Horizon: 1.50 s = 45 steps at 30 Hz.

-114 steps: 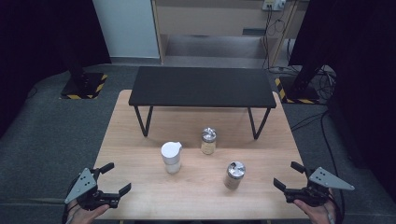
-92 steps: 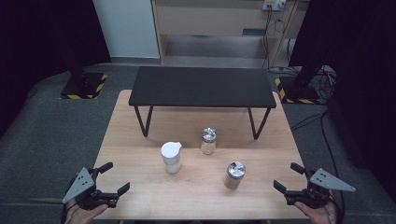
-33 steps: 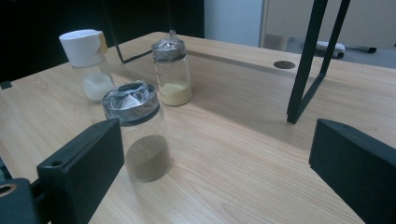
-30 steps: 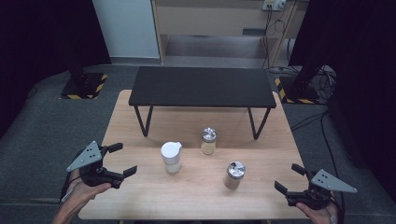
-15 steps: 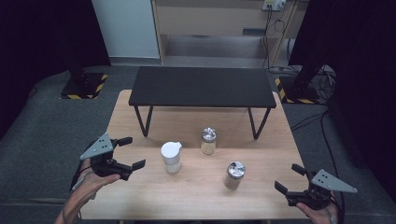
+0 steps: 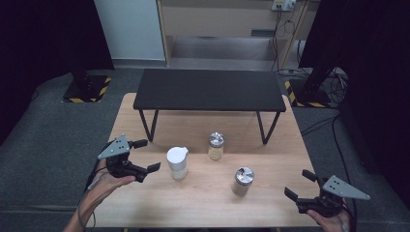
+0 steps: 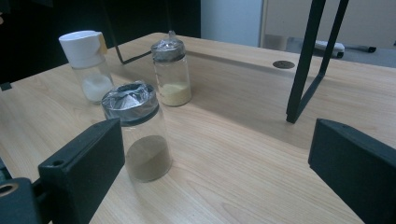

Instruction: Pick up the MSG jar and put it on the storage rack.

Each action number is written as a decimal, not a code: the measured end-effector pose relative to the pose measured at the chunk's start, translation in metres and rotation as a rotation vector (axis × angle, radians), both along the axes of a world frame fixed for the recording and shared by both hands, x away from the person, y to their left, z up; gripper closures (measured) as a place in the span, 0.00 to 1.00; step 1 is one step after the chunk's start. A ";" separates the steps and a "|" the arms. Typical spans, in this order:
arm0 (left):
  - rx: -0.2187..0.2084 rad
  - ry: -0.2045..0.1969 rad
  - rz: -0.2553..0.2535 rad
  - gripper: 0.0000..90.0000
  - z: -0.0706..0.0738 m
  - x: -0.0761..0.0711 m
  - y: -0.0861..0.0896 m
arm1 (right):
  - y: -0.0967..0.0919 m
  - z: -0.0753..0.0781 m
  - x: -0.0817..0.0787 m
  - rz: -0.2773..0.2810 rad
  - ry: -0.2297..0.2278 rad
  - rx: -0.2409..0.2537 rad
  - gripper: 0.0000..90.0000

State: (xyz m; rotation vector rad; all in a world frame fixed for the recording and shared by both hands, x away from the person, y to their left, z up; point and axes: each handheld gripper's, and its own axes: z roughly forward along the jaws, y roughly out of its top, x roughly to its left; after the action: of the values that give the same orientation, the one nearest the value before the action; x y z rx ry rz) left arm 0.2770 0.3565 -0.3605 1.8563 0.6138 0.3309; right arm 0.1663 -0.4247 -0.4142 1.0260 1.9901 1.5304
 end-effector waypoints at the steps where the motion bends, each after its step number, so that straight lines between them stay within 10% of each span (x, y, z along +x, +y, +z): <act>1: 0.003 0.001 -0.002 0.01 0.000 0.001 -0.001 | 0.000 0.000 0.000 0.000 0.000 -0.001 0.05; 45: 0.048 0.063 -0.048 0.06 -0.047 0.039 -0.049 | -0.001 0.000 -0.001 -0.002 -0.003 0.001 0.05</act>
State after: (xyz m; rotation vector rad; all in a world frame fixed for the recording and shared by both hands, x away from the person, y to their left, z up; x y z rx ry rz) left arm 0.3162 0.3070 -0.4076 1.9304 0.6077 0.2583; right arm 0.1656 -0.4254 -0.4145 1.0256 1.9863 1.5309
